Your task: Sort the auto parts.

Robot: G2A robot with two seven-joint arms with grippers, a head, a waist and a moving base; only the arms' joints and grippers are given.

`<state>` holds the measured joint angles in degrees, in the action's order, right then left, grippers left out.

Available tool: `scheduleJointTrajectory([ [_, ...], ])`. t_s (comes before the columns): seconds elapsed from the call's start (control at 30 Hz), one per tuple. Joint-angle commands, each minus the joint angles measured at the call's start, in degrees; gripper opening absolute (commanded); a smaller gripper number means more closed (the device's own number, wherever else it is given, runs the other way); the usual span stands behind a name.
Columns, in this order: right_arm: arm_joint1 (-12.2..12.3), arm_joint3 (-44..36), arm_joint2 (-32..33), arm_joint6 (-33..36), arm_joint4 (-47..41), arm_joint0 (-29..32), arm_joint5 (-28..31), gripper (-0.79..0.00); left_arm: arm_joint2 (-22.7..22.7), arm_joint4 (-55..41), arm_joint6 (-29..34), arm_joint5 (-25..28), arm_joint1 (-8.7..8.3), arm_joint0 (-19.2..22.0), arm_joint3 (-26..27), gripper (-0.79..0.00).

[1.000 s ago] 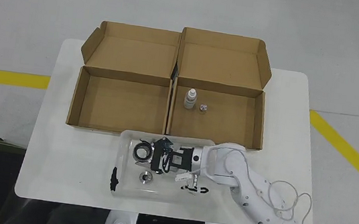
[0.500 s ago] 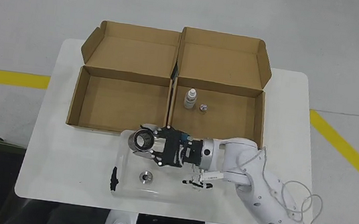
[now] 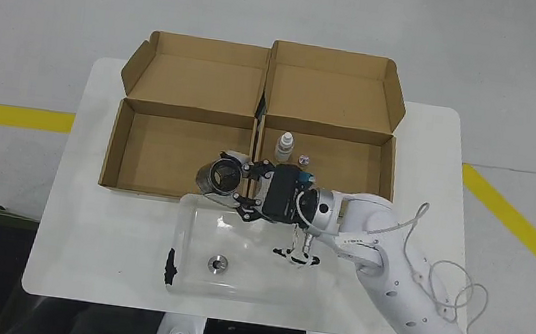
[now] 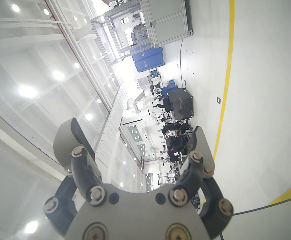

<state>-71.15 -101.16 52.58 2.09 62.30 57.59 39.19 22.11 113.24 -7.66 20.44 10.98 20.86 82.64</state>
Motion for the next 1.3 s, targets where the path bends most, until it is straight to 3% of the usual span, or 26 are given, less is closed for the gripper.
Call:
scheduleJointTrajectory([
  [0.0,-0.1,0.6,-0.1,-0.9,-0.5,-0.1,-0.1,-0.785,0.0,0.0,0.0,0.0,0.00,0.0,0.0,0.000],
  [0.27,-0.8,3.5,-0.7,-2.7,-1.2,-1.4,-0.9,-0.785,0.0,0.0,0.0,0.0,0.00,0.0,0.0,0.000],
  [1.27,-5.7,19.9,-8.9,3.2,5.3,-13.9,-10.0,-0.785,0.0,0.0,0.0,0.0,0.00,0.0,0.0,0.000],
])
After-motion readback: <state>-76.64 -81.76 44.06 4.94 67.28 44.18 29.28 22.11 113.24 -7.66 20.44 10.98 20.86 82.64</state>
